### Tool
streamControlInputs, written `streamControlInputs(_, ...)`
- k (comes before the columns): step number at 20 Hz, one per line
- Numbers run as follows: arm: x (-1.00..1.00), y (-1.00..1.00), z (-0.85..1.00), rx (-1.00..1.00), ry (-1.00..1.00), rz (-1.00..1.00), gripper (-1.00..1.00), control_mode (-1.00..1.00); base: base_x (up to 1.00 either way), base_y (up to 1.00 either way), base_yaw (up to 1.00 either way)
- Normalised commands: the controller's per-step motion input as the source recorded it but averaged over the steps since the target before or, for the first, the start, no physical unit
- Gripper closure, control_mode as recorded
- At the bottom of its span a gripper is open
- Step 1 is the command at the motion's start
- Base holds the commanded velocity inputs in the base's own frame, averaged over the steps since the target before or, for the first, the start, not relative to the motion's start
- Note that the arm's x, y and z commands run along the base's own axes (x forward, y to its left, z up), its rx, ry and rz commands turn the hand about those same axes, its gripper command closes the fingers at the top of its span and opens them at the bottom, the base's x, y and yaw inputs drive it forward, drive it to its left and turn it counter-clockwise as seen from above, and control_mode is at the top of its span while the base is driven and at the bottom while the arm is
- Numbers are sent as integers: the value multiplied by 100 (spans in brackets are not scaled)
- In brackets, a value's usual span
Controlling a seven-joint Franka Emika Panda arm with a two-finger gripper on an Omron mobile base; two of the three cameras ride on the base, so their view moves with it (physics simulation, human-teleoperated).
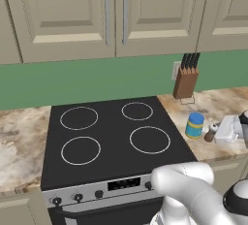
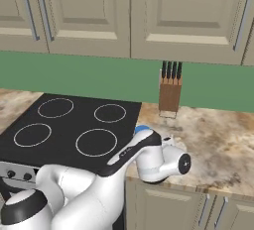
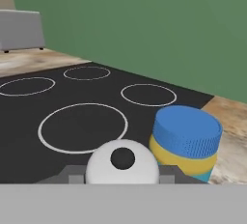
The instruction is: Take 2 condiments from the cabinet and move them on the counter near the stove.Make sure the condiments are lined up with each other, next to each other.
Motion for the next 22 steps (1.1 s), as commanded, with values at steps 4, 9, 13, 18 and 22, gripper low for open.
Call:
streamControlInputs(4, 15, 0, -21, 0, 0, 0, 100, -100, 0, 0, 0)
streamControlInputs(9, 13, 0, -16, 0, 0, 0, 100, -100, 0, 0, 0)
streamControlInputs(13, 11, -4, -10, 0, 0, 0, 100, -100, 0, 0, 0)
streamControlInputs(18, 8, -4, -9, 0, 0, 0, 100, -100, 0, 0, 0)
streamControlInputs(22, 4, -3, -10, 0, 0, 0, 100, -100, 0, 0, 0)
